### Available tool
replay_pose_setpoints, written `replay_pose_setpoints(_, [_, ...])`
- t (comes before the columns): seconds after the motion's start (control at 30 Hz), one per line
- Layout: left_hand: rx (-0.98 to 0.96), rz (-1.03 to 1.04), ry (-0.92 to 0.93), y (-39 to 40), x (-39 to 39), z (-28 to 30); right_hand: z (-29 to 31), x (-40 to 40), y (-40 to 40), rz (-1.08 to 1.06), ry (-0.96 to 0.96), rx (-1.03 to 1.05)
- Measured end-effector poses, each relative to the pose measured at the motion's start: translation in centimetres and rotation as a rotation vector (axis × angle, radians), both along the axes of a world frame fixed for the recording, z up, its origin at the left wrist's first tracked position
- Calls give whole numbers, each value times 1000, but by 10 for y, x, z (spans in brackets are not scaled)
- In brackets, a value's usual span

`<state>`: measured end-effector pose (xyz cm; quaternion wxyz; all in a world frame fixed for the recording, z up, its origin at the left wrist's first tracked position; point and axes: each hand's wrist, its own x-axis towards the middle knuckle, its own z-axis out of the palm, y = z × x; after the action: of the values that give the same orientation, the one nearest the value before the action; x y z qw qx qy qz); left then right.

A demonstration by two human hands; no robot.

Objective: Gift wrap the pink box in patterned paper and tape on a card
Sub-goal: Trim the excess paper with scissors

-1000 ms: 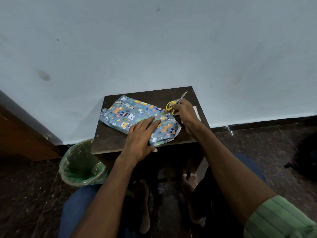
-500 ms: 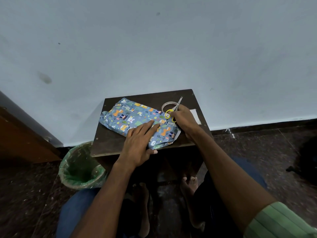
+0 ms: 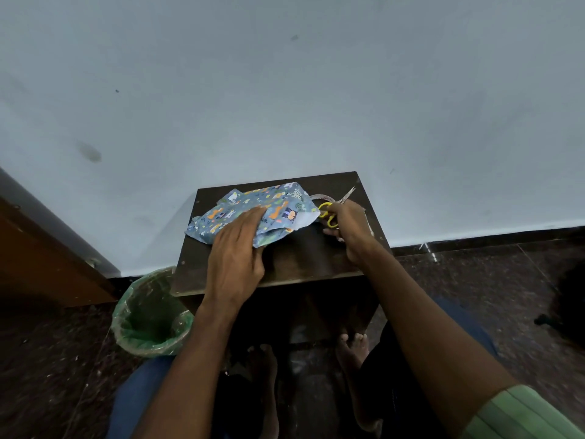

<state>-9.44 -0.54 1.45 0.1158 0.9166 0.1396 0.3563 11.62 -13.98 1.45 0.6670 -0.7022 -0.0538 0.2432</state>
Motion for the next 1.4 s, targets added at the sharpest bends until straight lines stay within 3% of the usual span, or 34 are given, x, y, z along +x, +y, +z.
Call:
replay_pose_setpoints(0.17, [-57,23,-69,-2,-5,13,11,-27,-5,92,-262,54])
replay_pose_setpoints(0.3, [14,80,-158,-11,-7,16,15,-60,-11,73,-436,47])
replay_pose_setpoints(0.57, [300,160,-266,-42,-1,22,49,-109,-30,-94,-171,383])
replay_pose_setpoints(0.73, [216,193,-315,-37,-2,22,59,-90,-58,-182,-29,471])
replay_pose_setpoints(0.87, [163,144,-337,-33,-4,24,60,-78,-66,-154,-144,425])
replay_pose_setpoints(0.97, [82,69,-282,-33,-2,21,69,-86,-64,-125,-492,281])
replay_pose_setpoints(1.13, [-5,46,-198,-32,0,21,92,-98,-57,30,-869,41])
replay_pose_setpoints(1.3, [81,19,-178,-34,0,23,94,-97,-51,155,-786,-175])
replay_pose_setpoints(1.4, [152,-2,-165,-37,-1,25,91,-96,-53,182,-630,-69])
